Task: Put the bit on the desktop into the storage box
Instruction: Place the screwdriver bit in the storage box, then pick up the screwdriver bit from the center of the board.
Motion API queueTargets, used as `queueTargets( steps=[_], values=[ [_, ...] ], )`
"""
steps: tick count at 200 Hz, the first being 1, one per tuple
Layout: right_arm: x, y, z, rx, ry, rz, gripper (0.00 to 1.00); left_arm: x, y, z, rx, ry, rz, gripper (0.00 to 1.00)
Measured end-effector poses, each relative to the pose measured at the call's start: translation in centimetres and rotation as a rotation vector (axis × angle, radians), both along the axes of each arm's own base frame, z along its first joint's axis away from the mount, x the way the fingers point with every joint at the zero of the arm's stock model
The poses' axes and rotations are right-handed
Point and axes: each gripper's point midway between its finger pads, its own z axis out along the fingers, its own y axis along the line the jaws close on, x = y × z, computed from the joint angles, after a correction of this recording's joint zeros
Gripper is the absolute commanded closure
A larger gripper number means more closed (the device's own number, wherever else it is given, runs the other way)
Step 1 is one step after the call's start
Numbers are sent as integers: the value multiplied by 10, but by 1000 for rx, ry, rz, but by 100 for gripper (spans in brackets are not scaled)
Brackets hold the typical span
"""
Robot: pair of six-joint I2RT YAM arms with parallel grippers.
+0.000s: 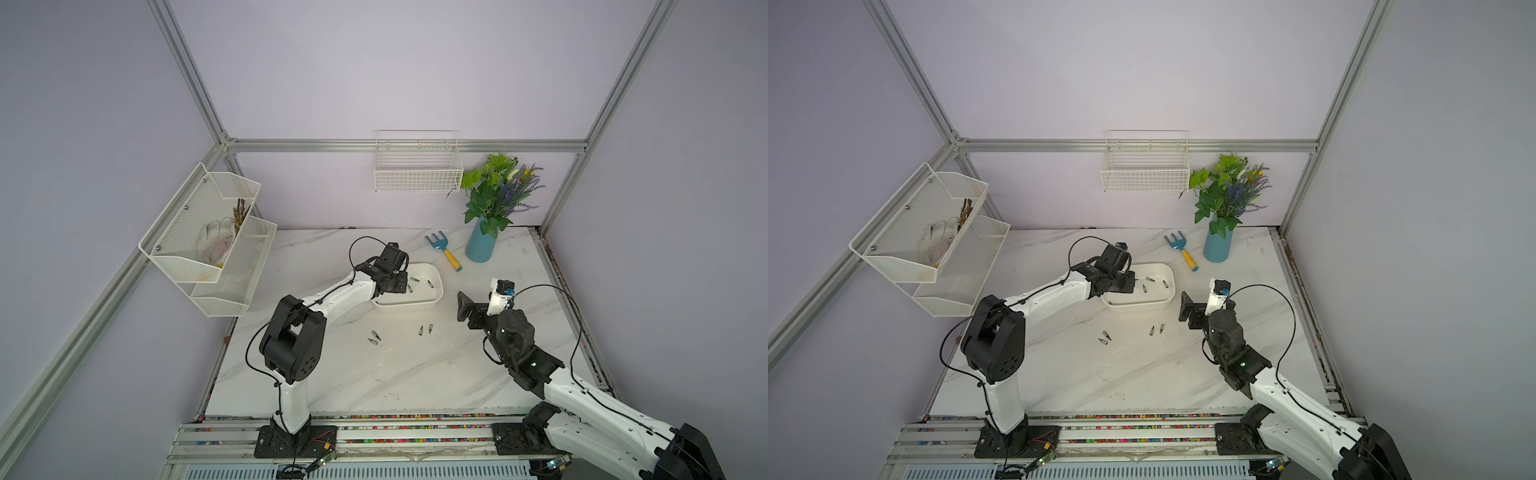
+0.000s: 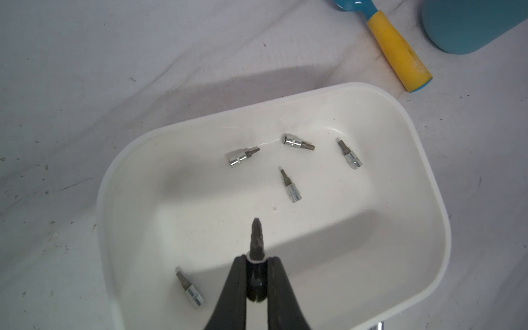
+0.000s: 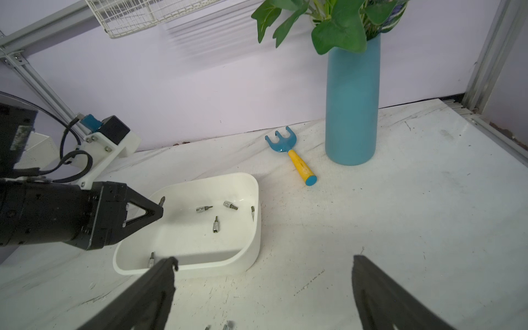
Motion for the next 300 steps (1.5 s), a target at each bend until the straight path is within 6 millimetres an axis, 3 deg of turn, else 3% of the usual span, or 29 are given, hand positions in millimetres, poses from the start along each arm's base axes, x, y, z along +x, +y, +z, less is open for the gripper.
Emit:
queueTargets(
  steps=[32, 70, 88, 108, 156, 186, 190, 207, 247, 300],
  values=[
    [5, 12, -16, -30, 58, 42, 2, 9, -2, 1, -16, -8, -3, 55],
    [18, 30, -25, -56, 131, 94, 4, 9, -3, 3, -26, -17, -9, 35],
    [23, 39, -30, -65, 173, 118, 7, 0, 2, 6, -34, -18, -6, 23],
    [26, 50, -42, -79, 248, 155, 12, -18, 13, 17, -52, -34, 0, 0],
    [21, 72, -90, -101, 498, 233, 28, -71, 49, 48, -121, -127, 30, 0],
    [14, 80, -116, -113, 624, 251, 33, -102, 77, 53, -127, -195, 57, 0],
    [13, 81, -120, -117, 639, 254, 39, -105, 80, 54, -126, -205, 61, 0],
    [11, 87, -130, -124, 689, 260, 48, -117, 97, 50, -109, -254, 85, 0],
    [11, 102, -157, -139, 791, 272, 58, -132, 125, 14, -18, -269, 126, 0],
    [6, 105, -174, -171, 866, 255, 62, -126, 128, 23, -2, -310, 137, 0]
  ],
)
